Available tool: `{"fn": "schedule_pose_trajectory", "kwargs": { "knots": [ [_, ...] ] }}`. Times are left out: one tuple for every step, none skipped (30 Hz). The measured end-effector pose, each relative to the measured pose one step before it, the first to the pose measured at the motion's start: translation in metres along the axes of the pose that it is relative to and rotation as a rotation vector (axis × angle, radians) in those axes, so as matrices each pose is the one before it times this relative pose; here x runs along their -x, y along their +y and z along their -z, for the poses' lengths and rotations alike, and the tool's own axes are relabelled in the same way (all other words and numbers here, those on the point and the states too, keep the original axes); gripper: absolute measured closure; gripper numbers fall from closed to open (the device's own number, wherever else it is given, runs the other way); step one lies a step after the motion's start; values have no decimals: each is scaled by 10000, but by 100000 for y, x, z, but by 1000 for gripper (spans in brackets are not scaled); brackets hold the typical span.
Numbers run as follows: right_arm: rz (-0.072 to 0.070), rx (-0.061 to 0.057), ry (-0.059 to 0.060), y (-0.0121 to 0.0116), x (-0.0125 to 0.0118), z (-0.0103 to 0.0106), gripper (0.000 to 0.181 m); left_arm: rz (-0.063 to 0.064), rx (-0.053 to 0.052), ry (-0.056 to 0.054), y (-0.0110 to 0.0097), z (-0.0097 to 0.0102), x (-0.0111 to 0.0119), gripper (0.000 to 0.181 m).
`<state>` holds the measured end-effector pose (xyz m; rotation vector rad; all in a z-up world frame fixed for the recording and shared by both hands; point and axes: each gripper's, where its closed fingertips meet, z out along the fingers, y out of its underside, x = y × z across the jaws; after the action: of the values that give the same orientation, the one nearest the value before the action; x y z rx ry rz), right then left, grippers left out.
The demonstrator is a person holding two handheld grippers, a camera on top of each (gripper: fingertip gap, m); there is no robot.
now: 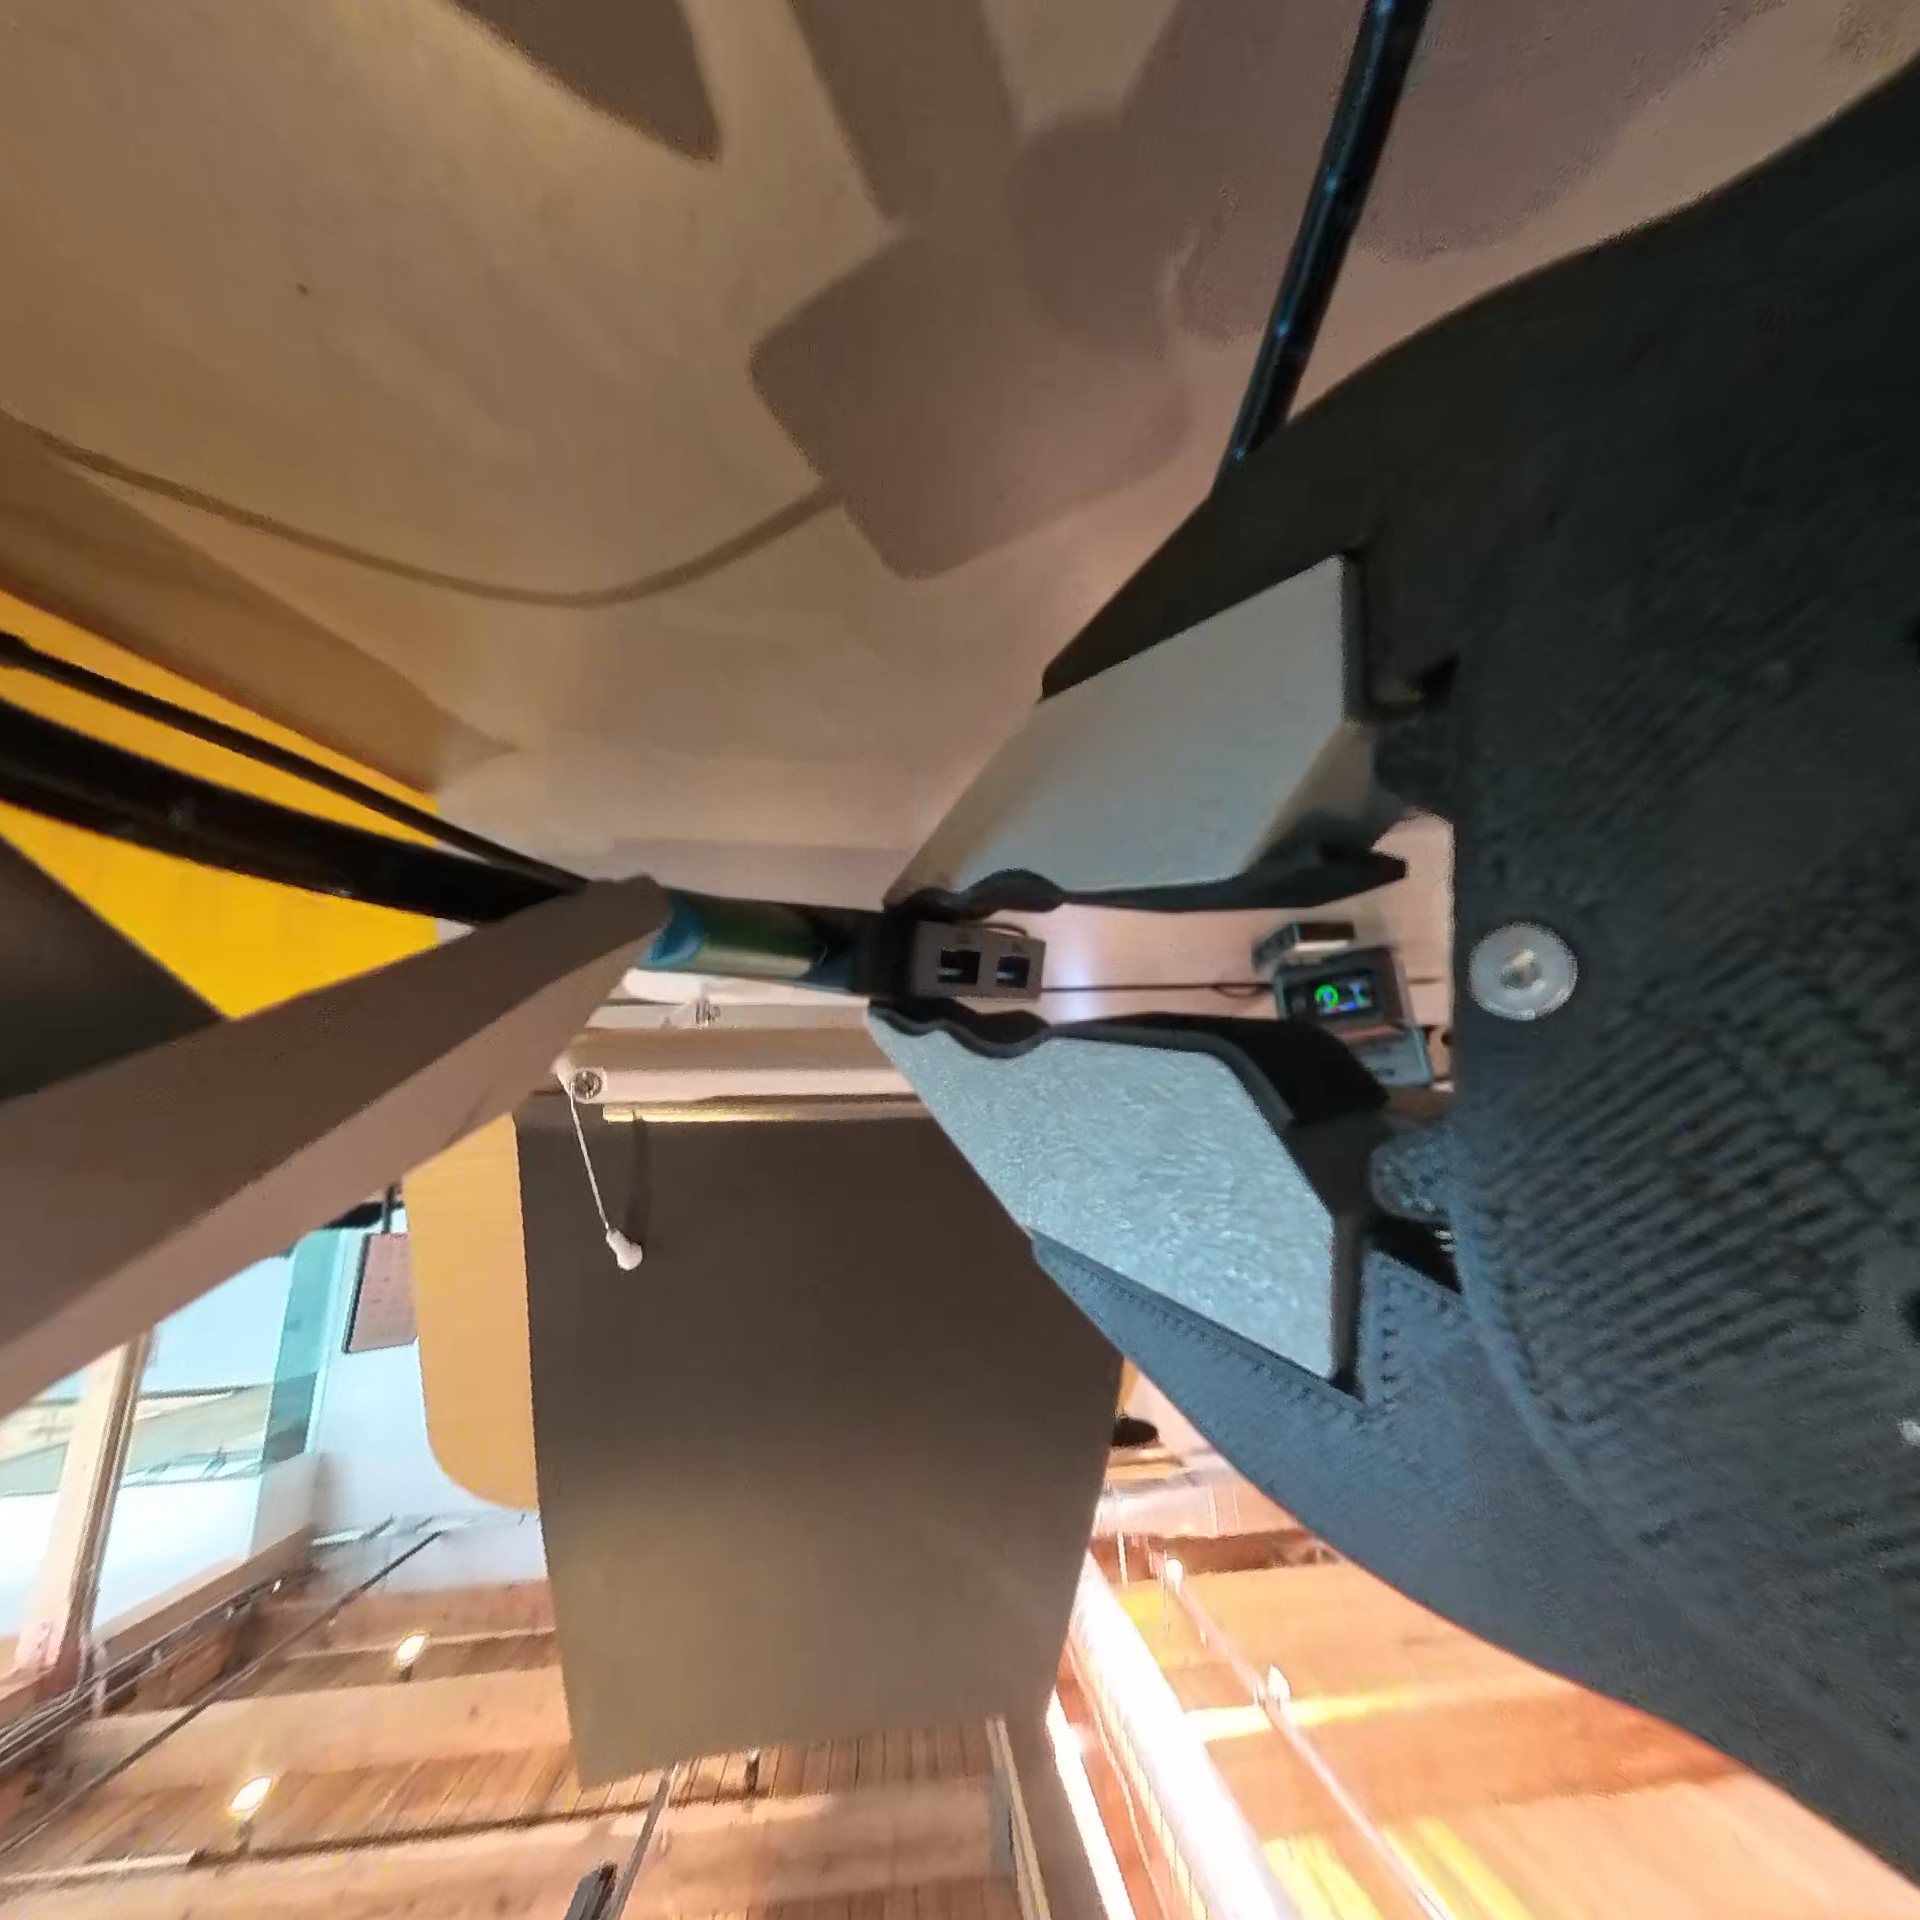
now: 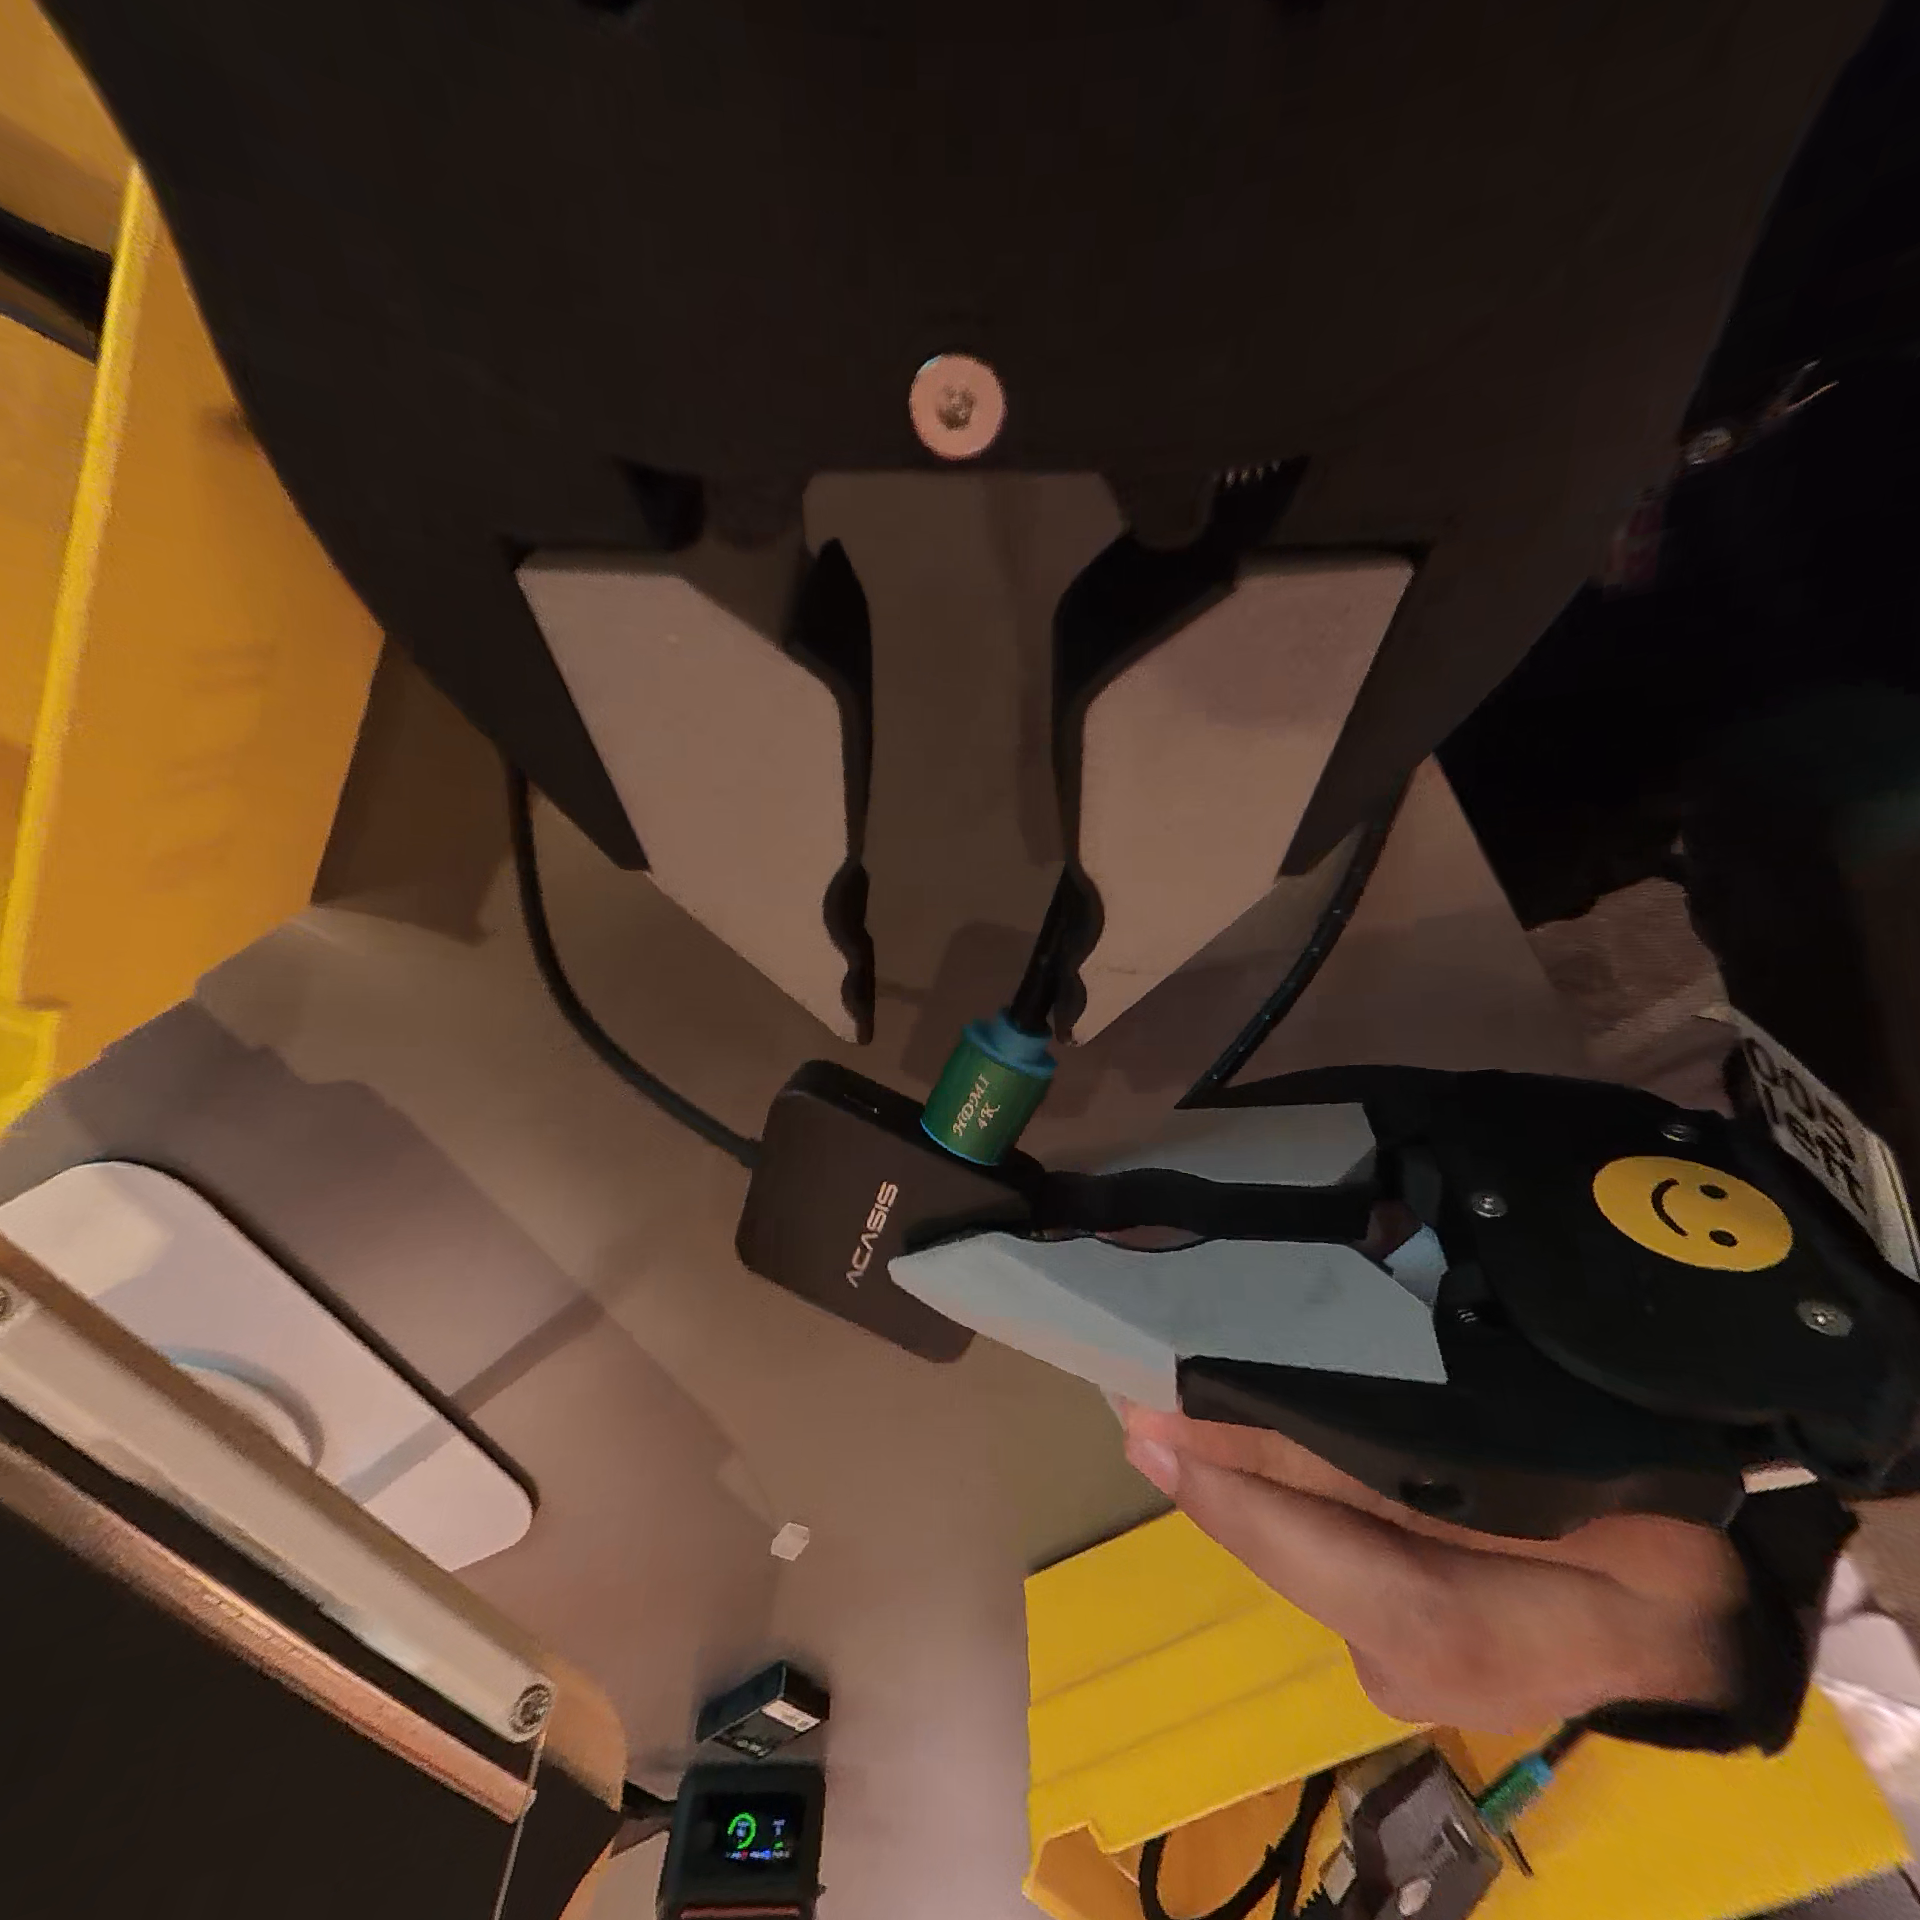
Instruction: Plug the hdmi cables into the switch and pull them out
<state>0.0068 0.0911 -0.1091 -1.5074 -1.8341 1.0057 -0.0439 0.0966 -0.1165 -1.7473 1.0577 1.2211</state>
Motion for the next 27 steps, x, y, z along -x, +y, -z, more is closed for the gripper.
{"fn": "schedule_pose_trajectory", "kwargs": {
  "knots": [
    [217, -4, 153, 29, -179, -152, 150, 137, -20, 79, 14, -350, -284, 169],
    [322, -41, 85, -27, -54, -142, 152, 147, -64, 35, -57, -318, -214, 169],
    [428, -75, 73, -60, 33, -84, 154, 156, -105, 40, -146, -235, -189, 169],
    [456, -50, 110, -12, 24, -41, 155, 127, -120, 74, -183, -155, -194, 169],
    [360, -19, 113, 5, 1, 31, 156, 100, -85, 63, -122, -108, -133, 168],
    [274, -22, 27, -38, 106, 62, 158, 87, -98, 57, -104, -114, -88, 168],
    [163, -79, -66, -120, 211, 91, 163, 113, -178, 56, -163, -73, -35, 168],
    [-33, -233, -120, -317, 221, 127, 173, 180, -217, 35, -136, -88, 30, 168],
    [-170, -328, -100, -442, 76, 142, 181, 232, -254, 87, -123, -122, -73, 168],
    [-157, -182, -303, -258, 266, 71, 181, 222, -320, 91, -144, -150, -156, 168],
    [-164, 7, -430, 40, 401, -9, 181, 159, -280, -42, -72, -170, -50, 168],
    [-127, 89, -277, 234, 173, -44, 181, 146, -142, -138, 91, -211, 32, 168],
    [-85, 90, 11, 280, -234, -19, 181, 156, -67, 31, 143, -203, -206, 167],
    [-16, 45, 139, 223, -389, 9, 181, 219, -46, 106, 136, -193, -273, 167],
    [17, 33, 143, 132, -343, 57, 181, 224, -28, 80, 173, -171, -232, 167],
    [15, -9, 109, 5, -265, 149, 181, 203, -83, 99, 104, -102, -222, 168],
    [36, -133, 42, -225, -129, 289, 181, 174, -146, 91, 2, -9, -166, 168],
    [49, -248, -68, -395, 29, 387, 181, 172, -221, 101, -100, 82, -114, 168],
    [31, -282, -134, -420, 94, 446, 181, 304, -304, 35, -203, 156, 52, 168],
    [-29, -261, -90, -361, -28, 447, 181, 502, -331, 93, -238, 192, 28, 168],
    [-125, -207, -32, -238, -209, 408, 165, 499, -296, 233, -194, 204, -114, 169],
    [-171, -111, -98, -96, -168, 397, 157, 392, -237, 198, -159, 235, -21, 169],
    [-176, -166, -119, -160, -139, 425, 156, 289, -224, 52, -195, 293, 226, 169],
    [-138, -293, -125, -344, -78, 427, 156, 257, -193, 31, -215, 290, 267, 169],
    [-26, -292, -153, -399, 65, 364, 156, 242, -169, 107, -168, 250, 110, 169],
    [143, -225, -195, -328, 310, 196, 155, 159, -112, 142, -98, 198, -21, 169],
    [252, -99, -202, -158, 519, -42, 153, 63, -38, 150, -41, 167, -115, 169]
  ]
}}
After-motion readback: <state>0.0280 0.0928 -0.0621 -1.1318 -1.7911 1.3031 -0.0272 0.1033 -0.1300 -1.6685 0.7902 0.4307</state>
